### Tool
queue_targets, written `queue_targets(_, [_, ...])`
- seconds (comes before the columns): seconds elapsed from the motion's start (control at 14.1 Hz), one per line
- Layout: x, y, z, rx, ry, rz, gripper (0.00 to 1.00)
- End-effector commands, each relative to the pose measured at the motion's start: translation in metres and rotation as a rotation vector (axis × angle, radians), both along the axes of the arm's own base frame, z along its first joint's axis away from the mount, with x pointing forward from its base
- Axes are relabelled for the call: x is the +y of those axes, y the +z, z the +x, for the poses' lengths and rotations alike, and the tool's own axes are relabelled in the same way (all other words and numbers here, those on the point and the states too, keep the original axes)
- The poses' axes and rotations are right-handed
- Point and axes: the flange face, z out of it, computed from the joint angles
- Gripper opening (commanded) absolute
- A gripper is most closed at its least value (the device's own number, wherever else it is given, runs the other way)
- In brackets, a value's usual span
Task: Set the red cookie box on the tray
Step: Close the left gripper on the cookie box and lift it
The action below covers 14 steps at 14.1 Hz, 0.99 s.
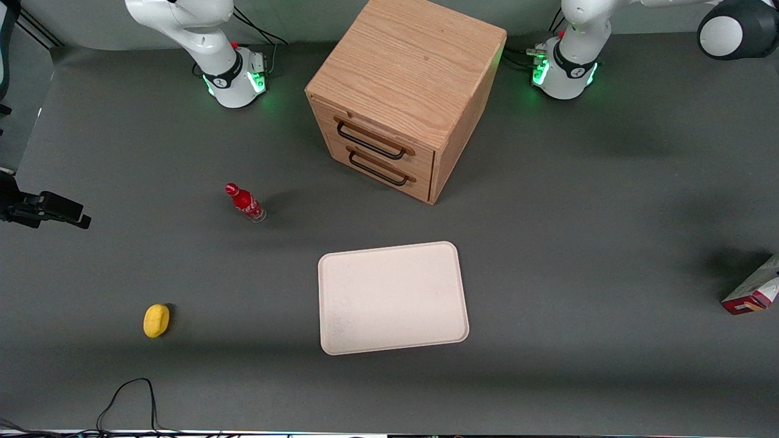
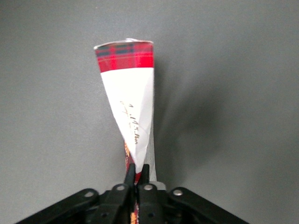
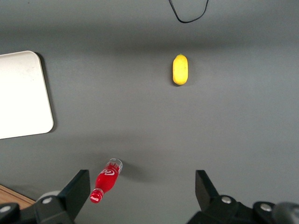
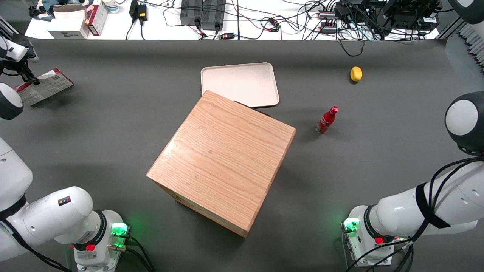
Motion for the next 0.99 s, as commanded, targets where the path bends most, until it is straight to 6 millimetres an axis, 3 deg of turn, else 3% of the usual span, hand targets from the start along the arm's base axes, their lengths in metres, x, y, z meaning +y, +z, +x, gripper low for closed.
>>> queue_targets(0.0, [0.000,-0.002,0.001,-0.011,0.020,-0.002,0.00])
queue_targets(0.14, [-0.001,0.009,0.002,-0.015,0.017,0.001,0.00])
queue_targets(0.28, [0.002,0.039,0.001,0.005,0.021,0.000,0.00])
queue_targets(0.57, [0.003,0.153,-0.007,0.043,0.041,-0.011,0.00])
queue_targets(0.78, [-0.004,0.237,-0.035,0.041,0.063,0.001,0.00])
queue_targets(0.92, [-0.006,0.272,-0.054,0.056,0.079,0.016,0.00])
